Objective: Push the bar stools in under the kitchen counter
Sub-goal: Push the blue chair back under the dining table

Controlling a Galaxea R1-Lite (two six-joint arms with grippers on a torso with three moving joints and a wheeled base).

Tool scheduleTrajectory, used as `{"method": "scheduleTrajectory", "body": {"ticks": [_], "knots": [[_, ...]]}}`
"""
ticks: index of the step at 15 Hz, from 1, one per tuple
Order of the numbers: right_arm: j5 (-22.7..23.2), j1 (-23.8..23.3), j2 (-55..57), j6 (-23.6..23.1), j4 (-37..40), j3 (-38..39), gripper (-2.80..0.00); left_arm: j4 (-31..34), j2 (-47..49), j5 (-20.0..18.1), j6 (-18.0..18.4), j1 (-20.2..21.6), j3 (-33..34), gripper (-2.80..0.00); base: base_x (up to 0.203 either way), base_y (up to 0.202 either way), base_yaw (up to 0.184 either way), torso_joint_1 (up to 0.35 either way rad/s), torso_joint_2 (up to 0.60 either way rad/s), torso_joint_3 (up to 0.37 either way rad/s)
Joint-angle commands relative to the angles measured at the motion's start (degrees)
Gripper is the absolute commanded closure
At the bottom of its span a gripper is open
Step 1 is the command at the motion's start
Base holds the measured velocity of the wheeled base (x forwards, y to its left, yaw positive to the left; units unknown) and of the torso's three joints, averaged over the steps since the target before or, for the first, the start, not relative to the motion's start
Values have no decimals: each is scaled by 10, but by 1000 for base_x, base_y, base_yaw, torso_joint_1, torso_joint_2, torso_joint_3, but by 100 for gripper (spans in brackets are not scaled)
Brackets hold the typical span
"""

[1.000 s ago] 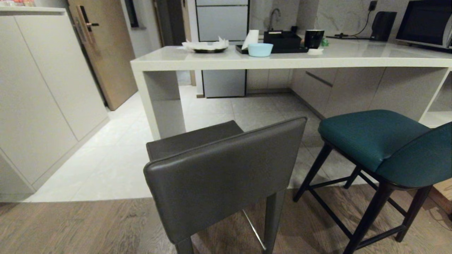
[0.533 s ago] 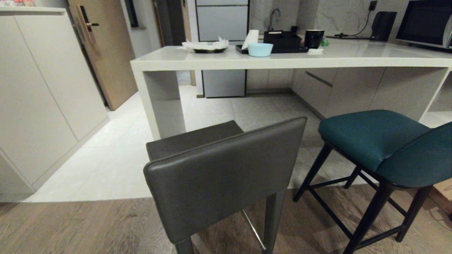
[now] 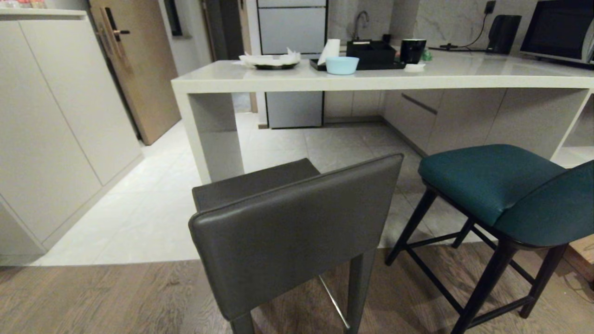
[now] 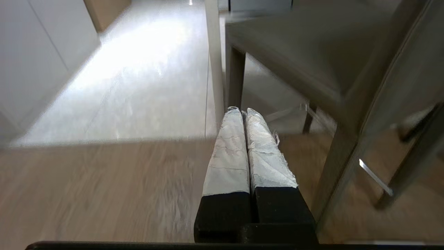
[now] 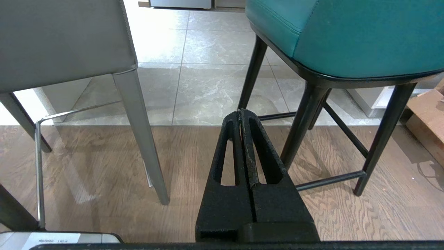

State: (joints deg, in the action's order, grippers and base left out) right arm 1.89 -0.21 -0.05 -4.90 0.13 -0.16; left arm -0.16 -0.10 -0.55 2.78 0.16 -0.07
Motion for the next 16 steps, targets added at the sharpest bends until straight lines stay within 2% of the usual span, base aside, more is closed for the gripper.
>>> {"method": "scheduleTrajectory", "body": {"ticks": [1,3,5,11,16], "knots": [[-3,0,0,-10,3,2,0,21,1,4,-27,-1,-7,0,0,0,0,0,0,0],[-3,-1,0,-10,3,2,0,24,1,8,-37,1,-7,0,0,0,0,0,0,0],[2,0,0,-11,3,2,0,5,1,7,-34,0,-3,0,0,0,0,0,0,0],[-3,-1,0,9,2,2,0,22,1,4,-27,-2,-7,0,0,0,0,0,0,0],[0,-1,0,3,2,2,0,19,1,5,-27,-1,-6,0,0,0,0,0,0,0]]}}
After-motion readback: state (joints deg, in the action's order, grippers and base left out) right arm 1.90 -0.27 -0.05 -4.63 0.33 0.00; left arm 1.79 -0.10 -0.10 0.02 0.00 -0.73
